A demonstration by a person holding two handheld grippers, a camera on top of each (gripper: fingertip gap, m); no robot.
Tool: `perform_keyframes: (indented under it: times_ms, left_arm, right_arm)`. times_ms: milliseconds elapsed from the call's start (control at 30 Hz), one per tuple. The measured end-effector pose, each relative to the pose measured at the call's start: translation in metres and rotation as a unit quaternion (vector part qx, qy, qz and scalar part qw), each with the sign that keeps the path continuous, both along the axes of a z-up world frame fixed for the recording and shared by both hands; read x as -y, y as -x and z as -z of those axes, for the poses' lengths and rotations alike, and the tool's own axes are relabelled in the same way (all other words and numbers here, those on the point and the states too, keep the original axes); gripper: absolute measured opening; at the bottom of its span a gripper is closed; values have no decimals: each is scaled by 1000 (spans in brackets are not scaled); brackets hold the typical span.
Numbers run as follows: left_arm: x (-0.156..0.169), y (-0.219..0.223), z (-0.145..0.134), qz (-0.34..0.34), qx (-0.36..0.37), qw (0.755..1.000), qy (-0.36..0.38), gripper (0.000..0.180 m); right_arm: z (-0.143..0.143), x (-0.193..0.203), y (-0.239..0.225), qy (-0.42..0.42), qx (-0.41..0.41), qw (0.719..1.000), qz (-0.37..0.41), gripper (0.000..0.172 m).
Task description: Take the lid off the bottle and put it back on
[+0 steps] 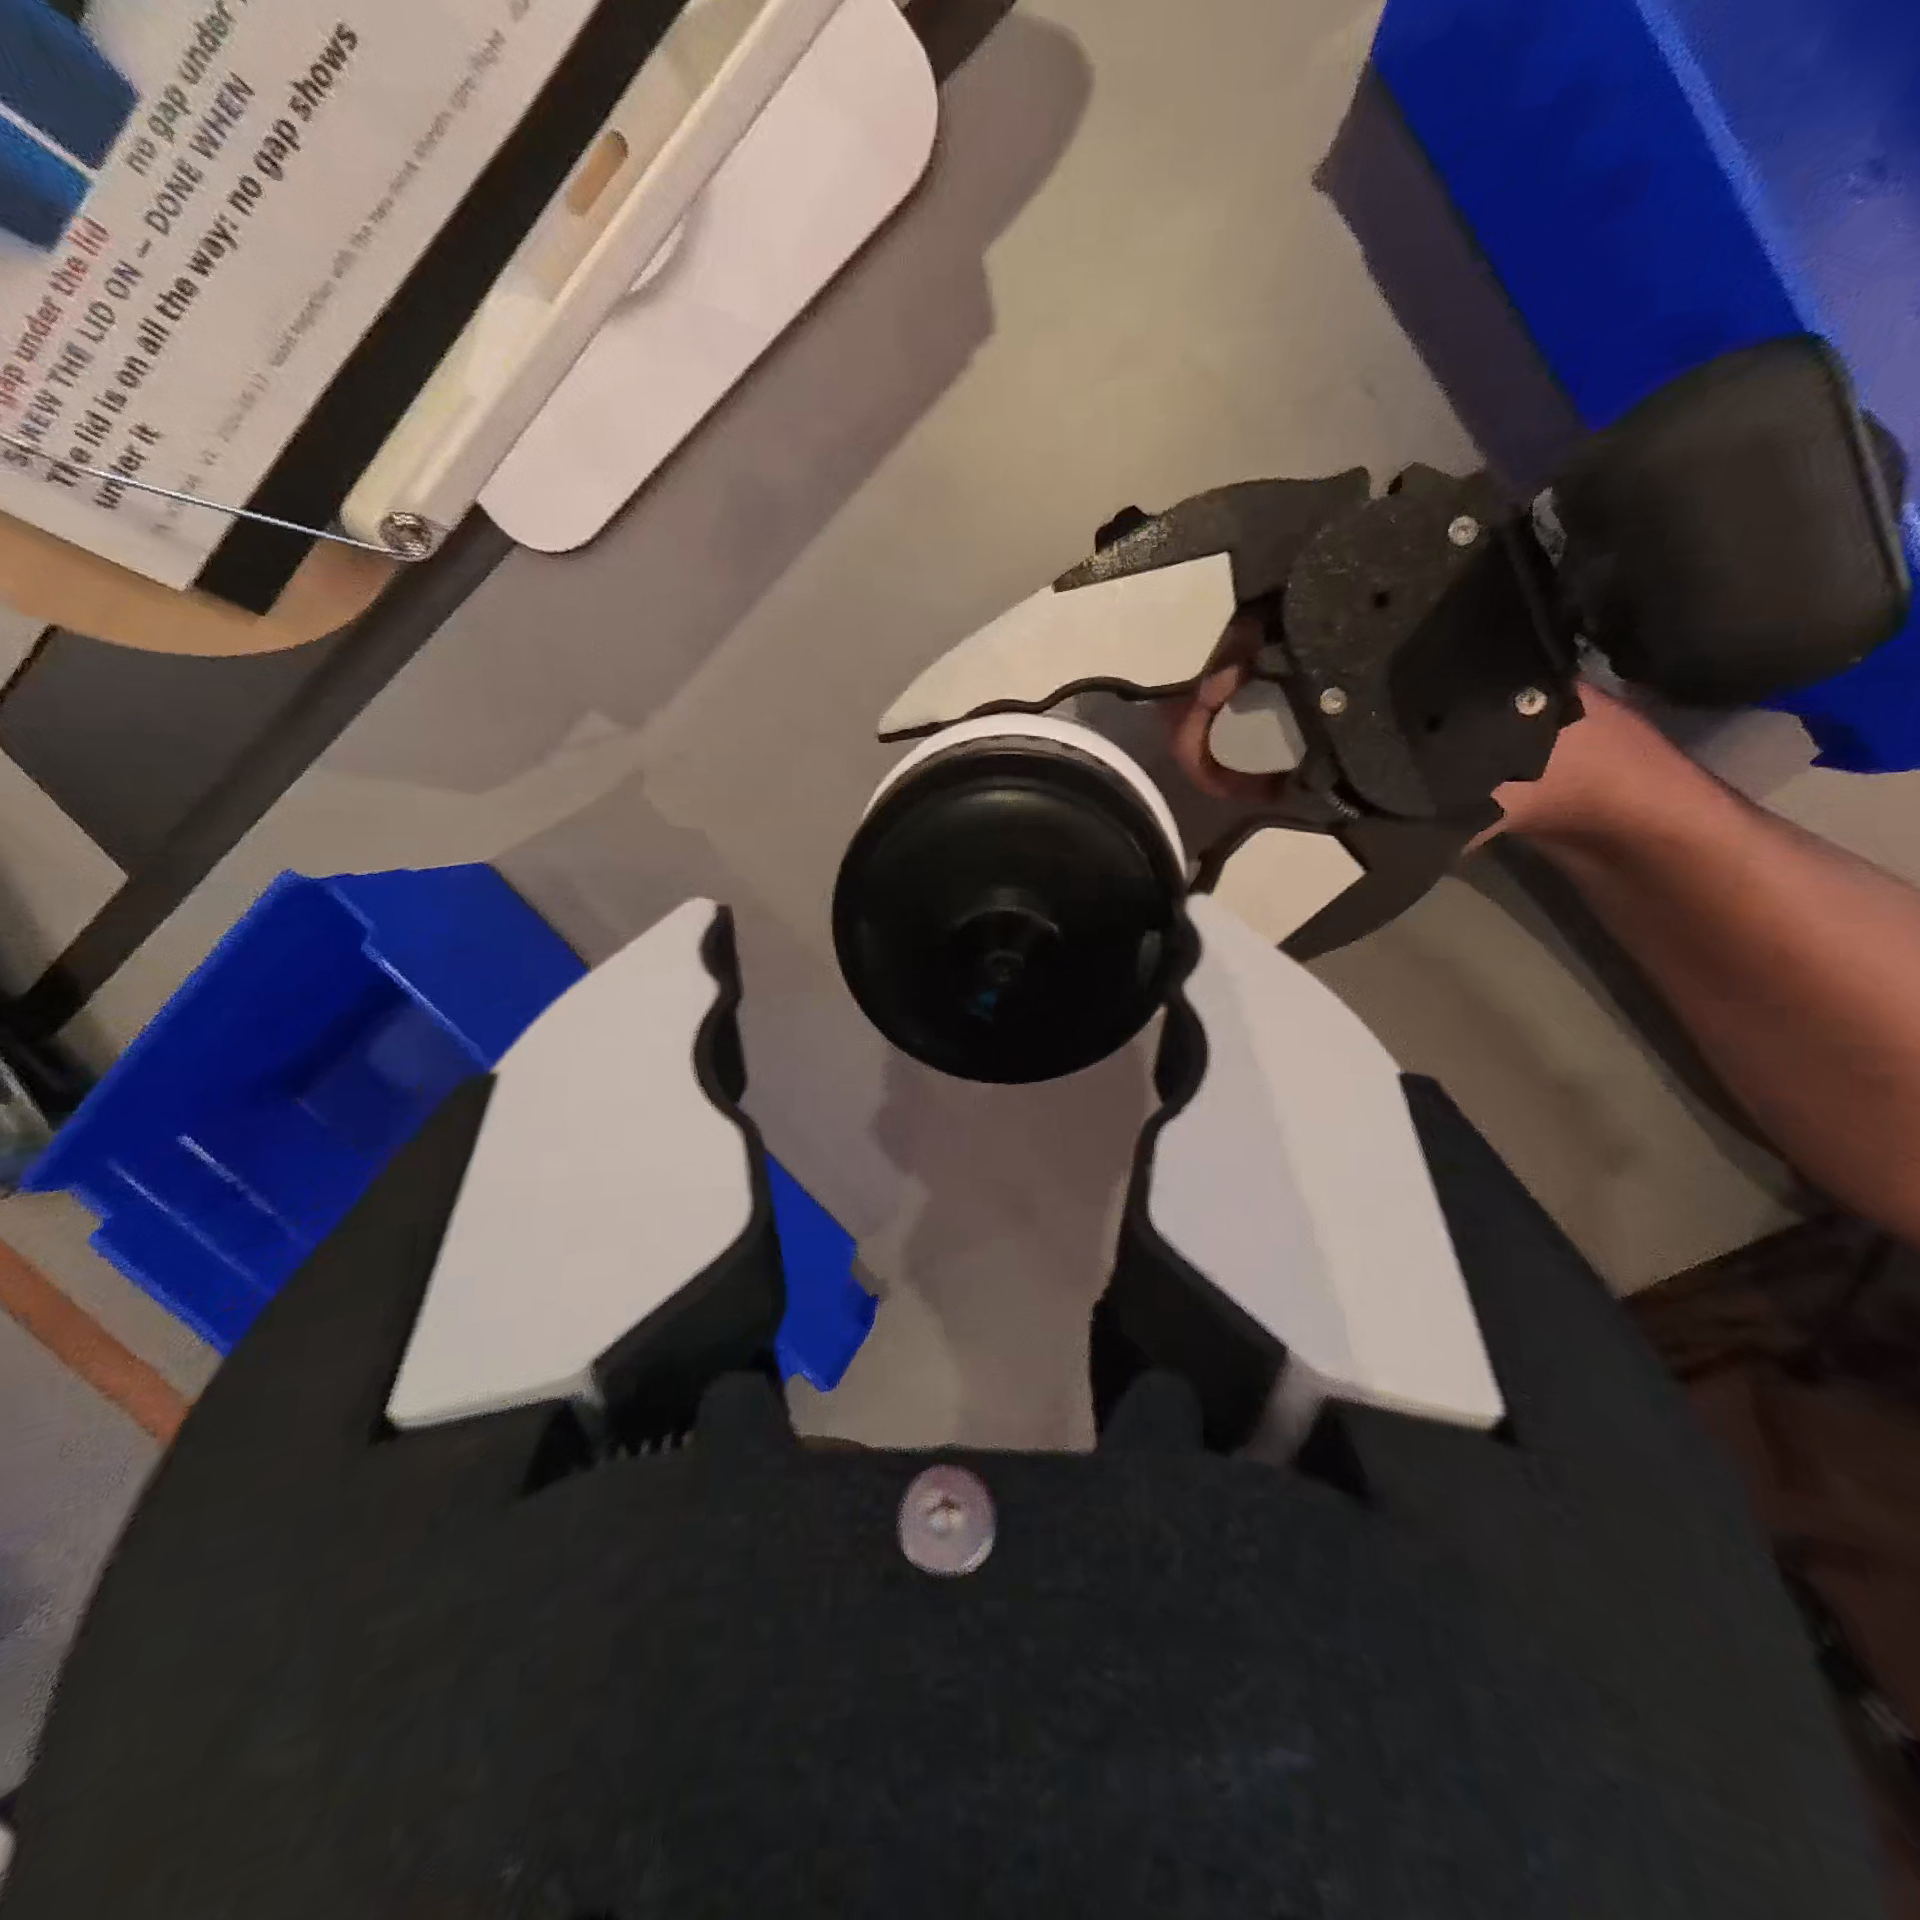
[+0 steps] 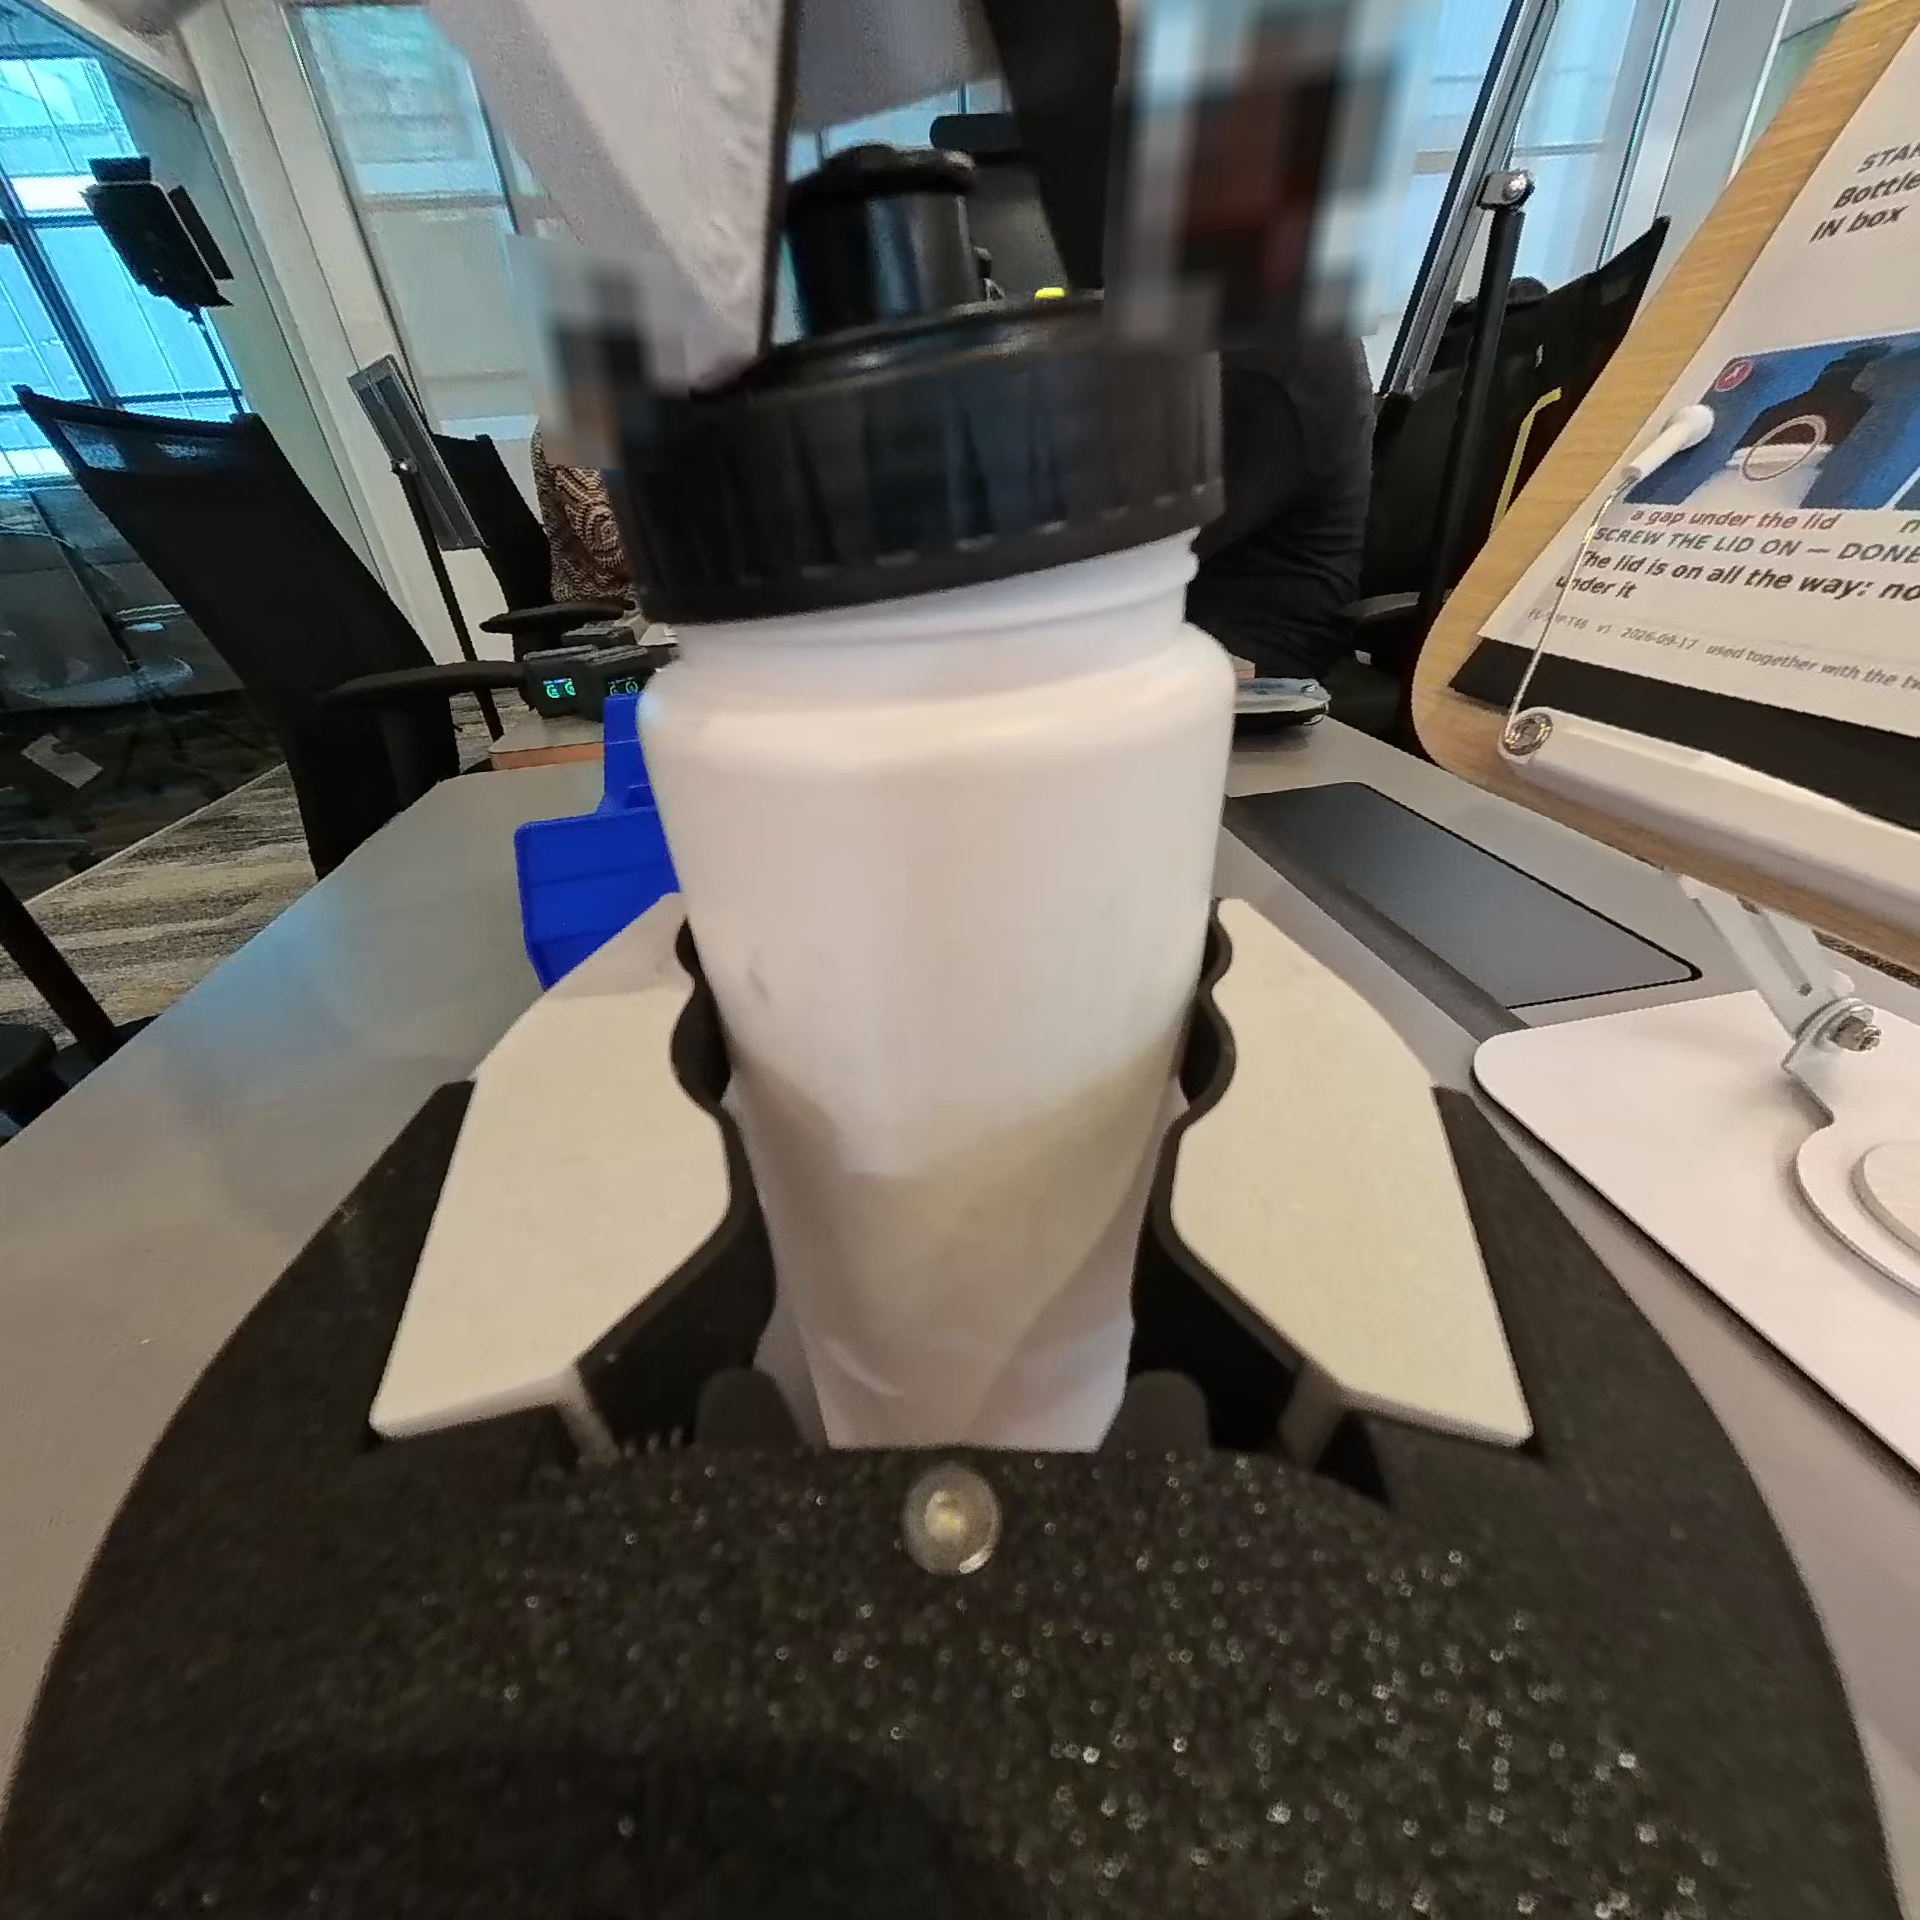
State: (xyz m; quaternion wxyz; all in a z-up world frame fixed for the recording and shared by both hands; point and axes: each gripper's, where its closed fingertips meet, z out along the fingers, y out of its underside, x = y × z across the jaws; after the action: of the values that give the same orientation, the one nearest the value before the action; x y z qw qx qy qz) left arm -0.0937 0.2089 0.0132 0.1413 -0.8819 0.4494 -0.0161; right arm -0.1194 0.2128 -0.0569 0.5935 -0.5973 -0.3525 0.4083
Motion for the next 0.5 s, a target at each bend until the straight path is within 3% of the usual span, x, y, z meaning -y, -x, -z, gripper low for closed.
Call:
perform_keyframes:
  times_ms: [100, 233, 500]
  left_arm:
    - [7, -3, 2, 5, 10, 1000, 29, 60]
    - [8, -4, 2, 53, -10, 998, 34, 59]
    - [8, -3, 2, 249, -76, 964, 45, 59]
  right_arm:
    - [0, 0, 1, 0, 0, 1000, 0, 87]
    - [0, 0, 0, 1, 0, 1000, -1, 87]
    - [0, 0, 1, 2, -1, 1000, -1, 87]
